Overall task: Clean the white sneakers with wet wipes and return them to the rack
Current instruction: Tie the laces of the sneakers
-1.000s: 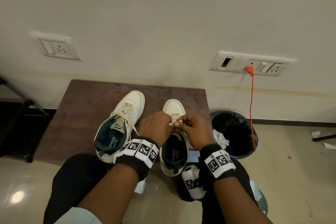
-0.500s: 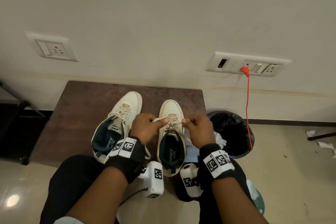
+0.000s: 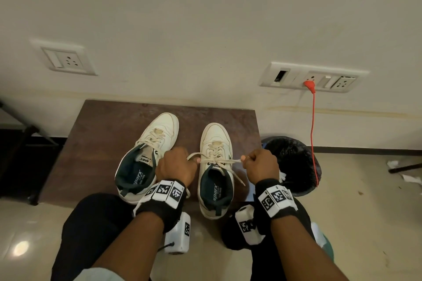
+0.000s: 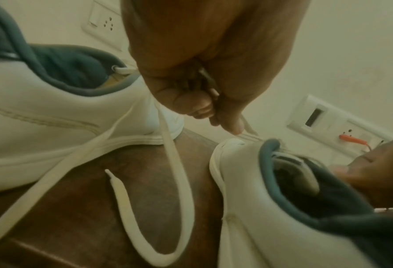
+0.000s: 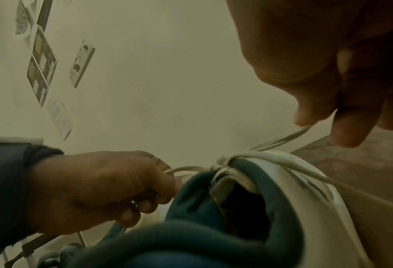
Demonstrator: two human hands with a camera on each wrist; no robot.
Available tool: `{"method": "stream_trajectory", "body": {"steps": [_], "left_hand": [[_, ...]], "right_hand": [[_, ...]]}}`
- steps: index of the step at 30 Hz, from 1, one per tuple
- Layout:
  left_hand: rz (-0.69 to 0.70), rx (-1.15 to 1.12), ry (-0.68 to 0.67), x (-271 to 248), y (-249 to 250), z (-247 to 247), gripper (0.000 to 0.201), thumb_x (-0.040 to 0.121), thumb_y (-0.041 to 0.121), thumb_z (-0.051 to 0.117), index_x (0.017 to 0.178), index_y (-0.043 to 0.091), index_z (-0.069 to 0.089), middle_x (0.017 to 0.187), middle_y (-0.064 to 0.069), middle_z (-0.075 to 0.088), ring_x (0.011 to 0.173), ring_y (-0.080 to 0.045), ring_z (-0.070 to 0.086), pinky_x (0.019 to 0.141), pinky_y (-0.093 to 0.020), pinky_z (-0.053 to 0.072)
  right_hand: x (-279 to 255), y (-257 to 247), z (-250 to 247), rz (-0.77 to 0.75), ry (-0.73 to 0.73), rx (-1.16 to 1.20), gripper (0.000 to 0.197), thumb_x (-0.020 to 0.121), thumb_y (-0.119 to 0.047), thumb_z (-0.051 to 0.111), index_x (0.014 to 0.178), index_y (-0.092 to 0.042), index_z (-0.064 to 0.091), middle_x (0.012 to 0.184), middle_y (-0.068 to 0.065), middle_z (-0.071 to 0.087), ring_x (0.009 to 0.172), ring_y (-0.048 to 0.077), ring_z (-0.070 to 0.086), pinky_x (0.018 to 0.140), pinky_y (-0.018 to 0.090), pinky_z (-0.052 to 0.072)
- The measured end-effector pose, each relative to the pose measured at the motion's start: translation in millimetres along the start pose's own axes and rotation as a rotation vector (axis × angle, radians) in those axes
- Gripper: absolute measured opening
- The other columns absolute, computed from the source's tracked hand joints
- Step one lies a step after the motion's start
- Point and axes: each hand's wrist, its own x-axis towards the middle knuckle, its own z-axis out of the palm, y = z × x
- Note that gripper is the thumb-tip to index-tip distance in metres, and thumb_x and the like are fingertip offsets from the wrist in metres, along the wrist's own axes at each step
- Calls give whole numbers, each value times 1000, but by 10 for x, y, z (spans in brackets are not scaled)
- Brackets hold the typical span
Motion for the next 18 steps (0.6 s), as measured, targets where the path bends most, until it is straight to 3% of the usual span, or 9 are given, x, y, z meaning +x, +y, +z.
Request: {"method": "stream_trajectory", "body": {"steps": [4, 6, 8, 11, 14, 18], "left_hand": [[80, 32, -2, -78, -6, 28, 35, 88, 49, 54, 86, 14, 60, 96, -8, 67, 91, -30, 61, 75, -36, 48], [79, -29, -27, -131, -50, 29, 33, 89, 46, 55, 99, 15, 61, 102, -8, 67, 95, -29, 61, 80, -37, 50], [33, -142, -42, -181, -109, 40, 38, 87, 44, 58, 115, 18, 53, 111, -9, 65, 102, -31, 61, 85, -38, 49], [-22, -242, -53, -266, -160, 92, 55, 84, 38, 62, 130, 23, 37, 115, -12, 63, 104, -33, 60, 90, -40, 48], [-36, -263, -12, -365, -132, 102, 46, 83, 33, 63, 117, 25, 35, 104, -7, 65, 92, -31, 64, 83, -38, 50], [-64, -148, -46, -490, -49, 63, 23, 87, 44, 56, 90, 22, 49, 95, 0, 61, 87, -25, 60, 74, -32, 45]], "right_hand": [[-53, 30, 66, -19, 48, 47, 21, 89, -29, 59, 75, -15, 62, 77, 4, 66, 70, 20, 61, 62, 26, 42], [-145, 48, 89, -21, 44, 130, 14, 91, -30, 57, 94, -17, 62, 89, 2, 68, 79, 19, 63, 69, 29, 47], [-252, 77, 104, -10, 52, 181, 29, 90, -30, 59, 116, -17, 55, 91, 1, 67, 83, 18, 63, 78, 32, 49], [-419, 83, 114, -35, 82, 179, 22, 89, -25, 60, 110, -21, 55, 86, -1, 64, 79, 12, 60, 75, 27, 44], [-578, 24, 104, -68, 127, 177, 7, 89, -22, 58, 88, -28, 54, 88, -6, 61, 78, 7, 55, 71, 21, 41], [-727, -71, 94, -94, 28, 38, 10, 89, -33, 57, 81, -26, 58, 75, -11, 56, 70, 5, 54, 57, 17, 35]]}}
